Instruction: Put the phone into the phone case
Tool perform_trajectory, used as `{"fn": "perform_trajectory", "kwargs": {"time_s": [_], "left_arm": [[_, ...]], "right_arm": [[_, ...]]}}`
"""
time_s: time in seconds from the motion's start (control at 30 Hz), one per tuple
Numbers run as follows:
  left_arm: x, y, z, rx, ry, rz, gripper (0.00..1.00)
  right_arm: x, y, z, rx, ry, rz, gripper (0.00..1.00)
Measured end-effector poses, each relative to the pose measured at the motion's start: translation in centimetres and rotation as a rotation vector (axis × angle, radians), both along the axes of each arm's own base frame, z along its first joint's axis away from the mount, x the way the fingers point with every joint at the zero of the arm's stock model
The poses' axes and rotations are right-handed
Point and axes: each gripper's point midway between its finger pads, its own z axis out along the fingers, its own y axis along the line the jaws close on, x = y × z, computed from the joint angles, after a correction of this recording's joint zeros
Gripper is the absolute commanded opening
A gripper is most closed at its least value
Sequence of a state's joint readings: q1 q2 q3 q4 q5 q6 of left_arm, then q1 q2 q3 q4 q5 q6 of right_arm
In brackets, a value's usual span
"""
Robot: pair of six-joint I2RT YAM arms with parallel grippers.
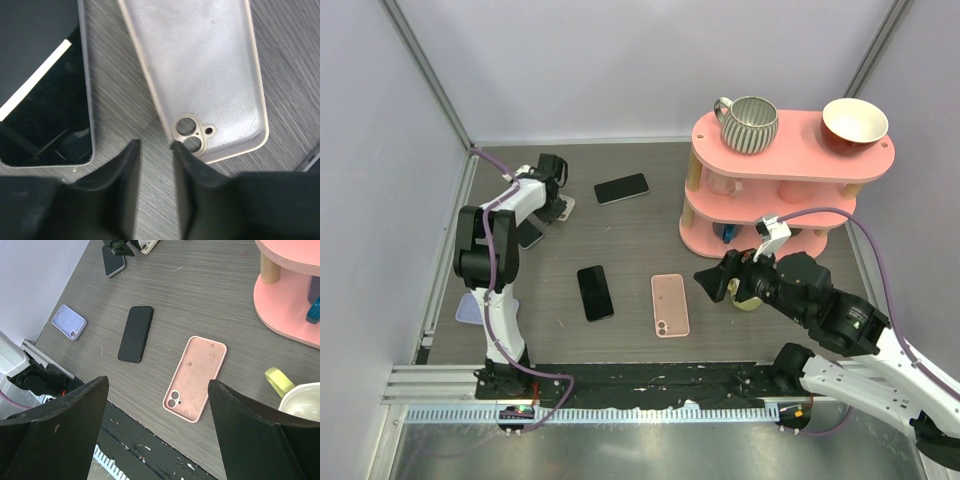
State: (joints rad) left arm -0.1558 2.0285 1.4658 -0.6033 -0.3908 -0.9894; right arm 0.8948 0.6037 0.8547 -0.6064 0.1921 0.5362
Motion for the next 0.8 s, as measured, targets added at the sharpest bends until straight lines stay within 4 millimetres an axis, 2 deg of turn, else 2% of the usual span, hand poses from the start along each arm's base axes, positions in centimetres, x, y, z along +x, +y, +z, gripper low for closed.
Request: {"fn": "perform_trajectory", "kwargs": {"time_s": [0.07, 0.23, 0.5, 0.63, 0.67, 0.7, 0.77, 0.8], "left_arm": [[0.3, -0.4, 0.0, -0.013, -0.009, -0.032, 0.15], [-0.6, -1.3, -0.7, -0.049, 0.009, -0.116, 0.01], [-4.5, -2.9, -0.9, -0.118, 0.067, -0.242, 0.00], [-5.8, -3.3, -0.1, -0.120, 0.072, -0.308, 0.00], [-5.9, -3.3, 0.5, -0.115, 0.064, -0.322, 0.14], [-5.9, -3.1, 1.3, -0.106, 0.049, -0.328, 0.23], [-5.7, -2.8, 2.8, -0.077, 0.014, -0.338, 0.55], [-5.6, -2.6, 3.4, -0.064, 0.000, -0.342, 0.58]], "right_arm": [[-0.1, -0.1, 0.0, 0.003, 0.000, 0.000, 0.86], [-0.1, -0.1, -0.1, 0.005, 0.009, -0.002, 0.86], [-0.2, 0.0, -0.3, 0.006, 0.017, 0.000, 0.86], [-0.3, 0.1, -0.9, -0.002, 0.028, 0.007, 0.86], [-0.3, 0.1, -1.0, -0.003, 0.029, 0.008, 0.86], [-0.3, 0.1, -1.0, -0.003, 0.029, 0.009, 0.86], [-0.4, 0.1, -0.9, 0.001, 0.027, 0.012, 0.86], [-0.5, 0.1, -0.8, 0.004, 0.025, 0.012, 0.86]]}}
